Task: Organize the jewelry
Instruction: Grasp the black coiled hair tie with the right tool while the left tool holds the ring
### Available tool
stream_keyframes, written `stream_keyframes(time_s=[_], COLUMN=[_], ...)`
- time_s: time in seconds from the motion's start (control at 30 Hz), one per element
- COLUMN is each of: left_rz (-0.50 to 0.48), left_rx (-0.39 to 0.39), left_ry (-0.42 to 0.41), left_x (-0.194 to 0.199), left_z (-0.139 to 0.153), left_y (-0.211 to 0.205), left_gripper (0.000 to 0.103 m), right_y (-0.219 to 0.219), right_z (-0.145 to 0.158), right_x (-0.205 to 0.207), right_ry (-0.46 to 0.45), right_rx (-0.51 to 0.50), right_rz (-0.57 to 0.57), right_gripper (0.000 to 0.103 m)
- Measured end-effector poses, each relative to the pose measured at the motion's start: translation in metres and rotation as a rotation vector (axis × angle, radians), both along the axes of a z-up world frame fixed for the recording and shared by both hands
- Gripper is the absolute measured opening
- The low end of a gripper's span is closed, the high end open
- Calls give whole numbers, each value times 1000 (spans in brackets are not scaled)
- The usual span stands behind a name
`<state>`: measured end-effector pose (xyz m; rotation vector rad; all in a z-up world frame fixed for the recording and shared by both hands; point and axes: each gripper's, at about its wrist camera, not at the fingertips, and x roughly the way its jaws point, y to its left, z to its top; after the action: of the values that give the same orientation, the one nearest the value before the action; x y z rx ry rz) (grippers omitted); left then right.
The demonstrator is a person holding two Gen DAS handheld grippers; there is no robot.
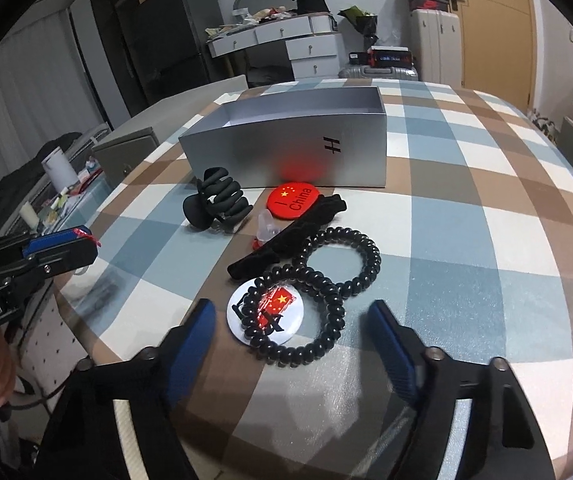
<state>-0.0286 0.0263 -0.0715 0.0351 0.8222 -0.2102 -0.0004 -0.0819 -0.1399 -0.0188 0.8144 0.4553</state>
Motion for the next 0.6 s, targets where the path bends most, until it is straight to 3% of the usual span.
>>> stream_keyframes(time_s=[0.07, 0.13, 0.6], left_rz=[-2, -3, 13], left_rx=[3, 7, 7], left_ry=[1, -1, -21], left_x=[-1, -2, -1], left_z=[0, 1, 7], left_y=[0, 0, 4], left_gripper=[14, 14, 14], right_y=[0, -1, -12], right_z=[0, 0, 10], right_x=[-2, -3, -12], right_ry=[-5, -4, -40], right_rx=[1, 8, 67], right_rz=[-2, 5, 12], right_gripper=[63, 50, 47])
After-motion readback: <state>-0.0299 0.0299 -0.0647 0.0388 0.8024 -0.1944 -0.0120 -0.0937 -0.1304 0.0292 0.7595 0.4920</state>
